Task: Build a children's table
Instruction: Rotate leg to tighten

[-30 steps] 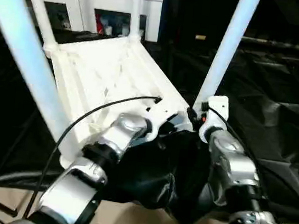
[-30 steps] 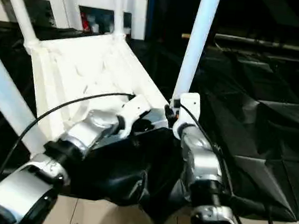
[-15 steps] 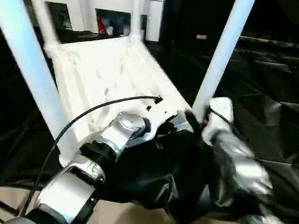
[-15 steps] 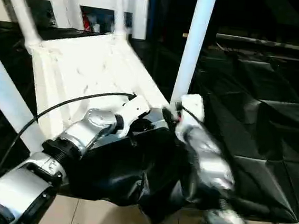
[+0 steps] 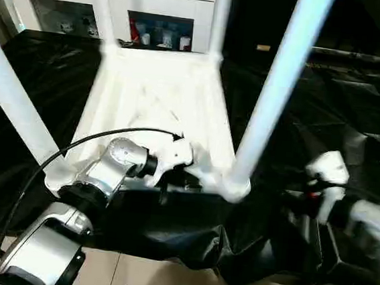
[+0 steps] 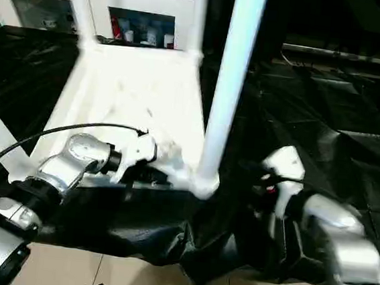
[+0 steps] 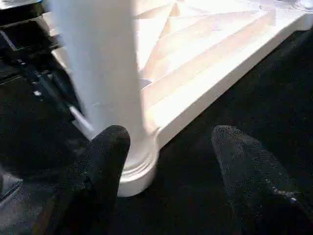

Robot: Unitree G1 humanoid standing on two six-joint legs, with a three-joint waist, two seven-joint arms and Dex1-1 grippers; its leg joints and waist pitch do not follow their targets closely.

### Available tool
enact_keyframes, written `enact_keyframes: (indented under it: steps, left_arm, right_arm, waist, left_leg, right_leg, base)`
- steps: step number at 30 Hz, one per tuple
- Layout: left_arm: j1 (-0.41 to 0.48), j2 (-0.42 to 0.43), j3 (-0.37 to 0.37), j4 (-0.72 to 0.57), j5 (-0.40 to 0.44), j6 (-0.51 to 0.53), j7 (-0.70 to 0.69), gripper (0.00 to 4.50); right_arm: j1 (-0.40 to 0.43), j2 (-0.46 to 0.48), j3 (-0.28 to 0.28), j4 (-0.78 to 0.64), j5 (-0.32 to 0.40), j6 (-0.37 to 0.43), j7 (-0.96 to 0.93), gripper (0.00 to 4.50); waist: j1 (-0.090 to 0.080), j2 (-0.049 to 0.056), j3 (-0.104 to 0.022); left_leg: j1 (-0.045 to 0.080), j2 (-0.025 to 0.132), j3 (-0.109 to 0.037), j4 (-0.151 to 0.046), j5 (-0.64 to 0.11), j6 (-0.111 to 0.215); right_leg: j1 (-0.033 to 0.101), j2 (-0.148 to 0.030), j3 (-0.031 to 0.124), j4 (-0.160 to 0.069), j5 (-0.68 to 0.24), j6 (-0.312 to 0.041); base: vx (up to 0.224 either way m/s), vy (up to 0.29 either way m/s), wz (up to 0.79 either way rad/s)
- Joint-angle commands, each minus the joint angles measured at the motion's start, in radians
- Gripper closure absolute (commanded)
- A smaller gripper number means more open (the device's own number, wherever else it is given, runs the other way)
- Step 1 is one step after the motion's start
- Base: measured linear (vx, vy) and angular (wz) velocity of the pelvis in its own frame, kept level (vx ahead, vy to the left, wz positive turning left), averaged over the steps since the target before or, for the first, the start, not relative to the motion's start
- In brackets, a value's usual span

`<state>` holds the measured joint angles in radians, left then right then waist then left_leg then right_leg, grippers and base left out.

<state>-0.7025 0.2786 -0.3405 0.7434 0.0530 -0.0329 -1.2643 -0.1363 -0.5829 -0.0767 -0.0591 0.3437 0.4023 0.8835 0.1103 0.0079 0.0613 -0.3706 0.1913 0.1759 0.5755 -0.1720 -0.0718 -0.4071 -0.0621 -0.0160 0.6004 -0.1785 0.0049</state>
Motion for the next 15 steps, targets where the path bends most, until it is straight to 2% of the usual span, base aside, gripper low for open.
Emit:
enact_keyframes:
  steps: [1,8,9,10,13,14,15]
  left_arm:
    - [0.013,0.009,-0.038,-0.015,0.019,-0.023,-0.034,4.50]
    - [0.016,0.054,-0.038,-0.013,0.062,-0.063,-0.007,4.50]
    - [0.014,0.053,-0.028,-0.017,0.055,-0.042,0.002,4.50]
    - [0.013,0.052,-0.021,-0.020,0.049,-0.026,0.008,4.22]
    - [0.021,0.055,-0.001,-0.065,0.016,0.026,-0.001,4.22]
    - [0.026,0.056,0.004,-0.084,0.003,0.039,-0.008,4.03]
    - [0.050,0.065,0.030,-0.173,-0.051,0.088,-0.035,3.87]
  right_arm:
    - [0.008,-0.017,-0.022,-0.013,0.012,0.013,0.003,1.51]
    - [0.010,0.001,0.019,-0.043,0.015,0.025,0.005,1.51]
    - [0.012,0.006,0.023,-0.046,0.016,0.025,0.007,1.51]
    - [0.014,0.009,0.025,-0.049,0.017,0.025,0.009,1.42]
    - [0.023,0.009,0.028,-0.057,0.026,0.026,0.011,1.42]
    - [0.027,0.008,0.028,-0.059,0.028,0.025,0.010,1.39]
    - [0.040,0.004,0.020,-0.072,0.038,0.026,0.002,1.39]
  waist:
    - [-0.004,-0.009,-0.063]
    - [-0.004,-0.012,-0.061]
    - [-0.004,-0.013,-0.062]
    - [-0.004,-0.012,-0.061]
    - [-0.003,-0.014,-0.061]
    - [-0.003,-0.013,-0.061]
    - [-0.003,-0.016,-0.062]
  left_leg:
    - [0.012,0.035,-0.005,-0.061,-0.216,0.056]
    - [0.010,0.032,-0.006,-0.062,-0.220,0.045]
    - [0.010,0.032,-0.006,-0.062,-0.218,0.044]
    - [0.011,0.032,-0.006,-0.062,-0.218,0.043]
    - [0.010,0.034,-0.007,-0.063,-0.215,0.043]
    - [0.010,0.033,-0.007,-0.062,-0.213,0.044]
    - [0.009,0.034,-0.007,-0.063,-0.205,0.045]
  right_leg:
    - [0.051,-0.066,0.029,-0.073,-0.176,-0.233]
    - [0.050,-0.066,0.029,-0.074,-0.217,-0.206]
    - [0.049,-0.067,0.028,-0.074,-0.218,-0.205]
    - [0.048,-0.066,0.029,-0.073,-0.217,-0.208]
    - [0.049,-0.067,0.029,-0.072,-0.221,-0.208]
    - [0.049,-0.066,0.029,-0.072,-0.219,-0.207]
    - [0.051,-0.068,0.028,-0.069,-0.210,-0.209]
  base:
    - [0.000,0.000,0.00]
    - [0.000,0.000,0.00]
    - [0.000,0.000,0.00]
    - [0.000,0.000,0.00]
    - [0.000,0.000,0.00]
    - [0.000,0.000,0.00]
    - [0.000,0.000,0.00]
